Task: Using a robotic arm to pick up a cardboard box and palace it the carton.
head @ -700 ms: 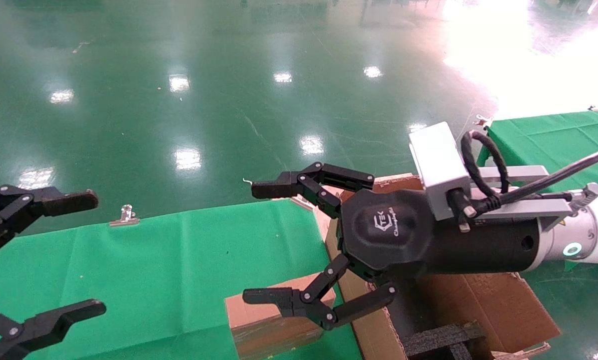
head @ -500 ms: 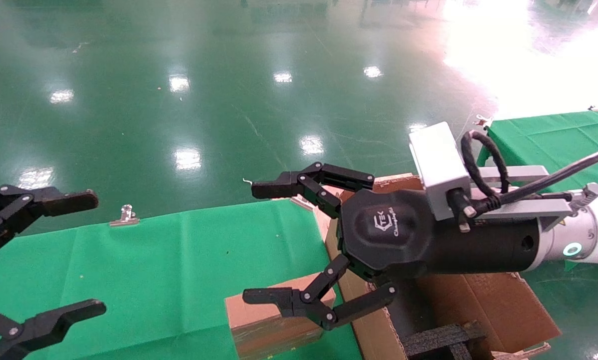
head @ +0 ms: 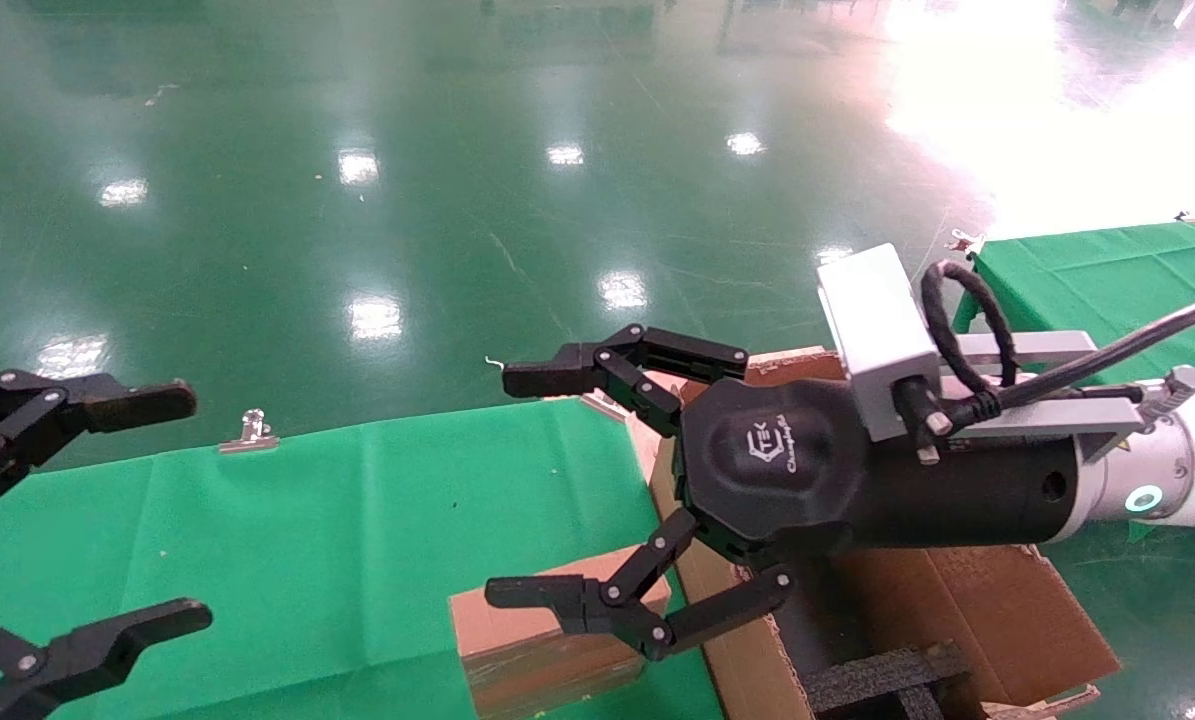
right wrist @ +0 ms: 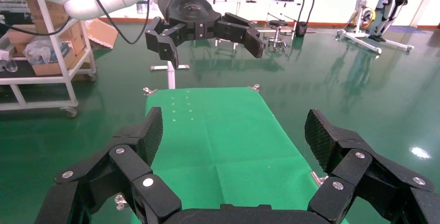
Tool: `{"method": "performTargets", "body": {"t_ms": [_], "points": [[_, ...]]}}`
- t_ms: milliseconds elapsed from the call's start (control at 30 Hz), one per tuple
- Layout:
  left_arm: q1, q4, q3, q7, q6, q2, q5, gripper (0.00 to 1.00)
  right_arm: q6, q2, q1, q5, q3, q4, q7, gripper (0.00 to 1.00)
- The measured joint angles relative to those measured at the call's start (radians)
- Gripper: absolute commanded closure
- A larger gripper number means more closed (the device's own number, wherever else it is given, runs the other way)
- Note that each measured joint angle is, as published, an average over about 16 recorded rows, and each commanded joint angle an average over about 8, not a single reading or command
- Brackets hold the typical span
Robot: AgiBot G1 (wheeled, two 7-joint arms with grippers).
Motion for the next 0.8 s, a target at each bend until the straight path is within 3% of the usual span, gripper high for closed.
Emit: {"method": "performTargets", "body": {"t_ms": [67, 133, 467, 800], "points": [[0.000, 0.000, 0.000, 0.000, 0.000, 0.000, 0.000, 0.92, 0.000, 0.000, 0.000, 0.000, 0.000, 0.000, 0.000, 0.00], [0.000, 0.000, 0.000, 0.000, 0.000, 0.000, 0.000, 1.00, 0.000, 0.000, 0.000, 0.000, 0.000, 0.000, 0.000, 0.00], [0.000, 0.000, 0.000, 0.000, 0.000, 0.000, 0.000, 1.00, 0.009, 0.006, 0.022, -0.072, -0.031, -0.010, 0.023, 0.00], [0.000, 0.000, 0.000, 0.000, 0.000, 0.000, 0.000, 1.00, -0.016, -0.037, 0.147, -0.331, -0.160, -0.049, 0.088, 0.00]]}}
